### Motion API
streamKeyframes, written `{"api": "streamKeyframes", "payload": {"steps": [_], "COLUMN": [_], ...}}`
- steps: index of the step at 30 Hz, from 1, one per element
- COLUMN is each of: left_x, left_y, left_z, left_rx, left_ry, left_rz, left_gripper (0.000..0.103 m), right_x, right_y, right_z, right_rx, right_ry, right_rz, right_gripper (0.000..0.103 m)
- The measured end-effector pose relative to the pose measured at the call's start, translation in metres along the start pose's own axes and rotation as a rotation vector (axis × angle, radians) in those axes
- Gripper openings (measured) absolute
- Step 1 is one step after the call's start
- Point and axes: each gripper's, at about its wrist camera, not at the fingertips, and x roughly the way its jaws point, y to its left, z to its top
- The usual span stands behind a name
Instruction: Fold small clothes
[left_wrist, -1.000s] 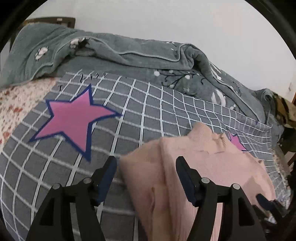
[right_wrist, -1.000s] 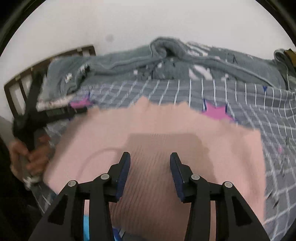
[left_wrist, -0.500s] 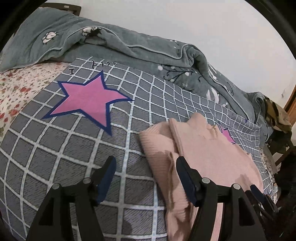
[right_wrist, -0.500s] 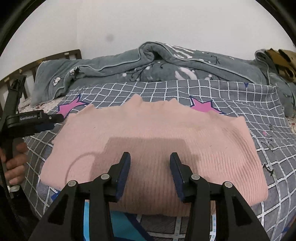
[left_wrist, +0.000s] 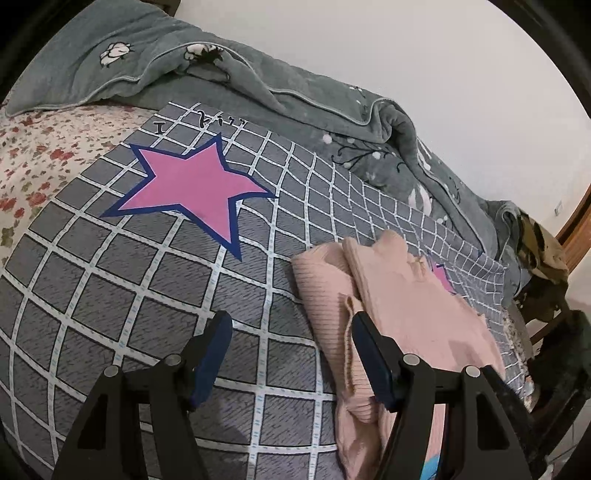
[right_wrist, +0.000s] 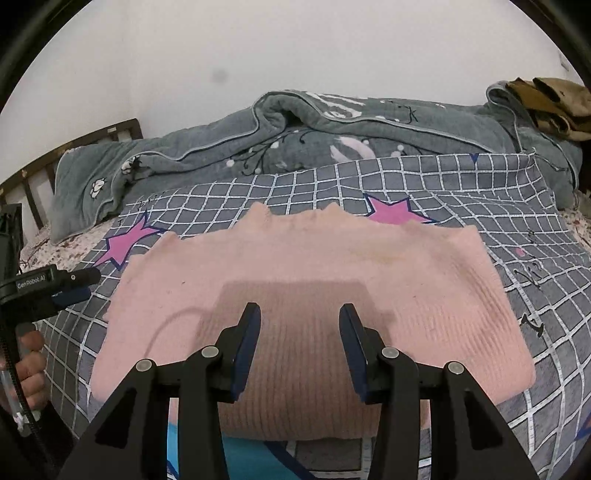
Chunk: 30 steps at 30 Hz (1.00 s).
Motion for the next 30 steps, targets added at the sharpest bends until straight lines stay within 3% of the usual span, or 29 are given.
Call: {"api": "streamKeyframes", "payload": {"steps": [13,25,30], "left_x": [-0.002,0.004,0.005], "left_y": [-0.002,-0.010,-0.008], "left_z": [0.001,-0.006,-0.006], "left_rx": [0.004,0.050,0.036], "left_ry": [-0.002,0.035,0.035], "left_rz": [-0.009,0.002,0.004], "left_gripper": [0.065,0.066,0.067], "right_x": [0.010,0.034,0.031], "right_y": [0.020,0.029,0.026], "right_z": [-0.013,-0.005,-0.009], "right_rx": [-0.101,-0.166,-0.171], "right_ry": [-0.001,0.023,0.031], "right_rz": [-0.058,-0.115,-0.099], "right_gripper": [0.044,0.044,0.044]}}
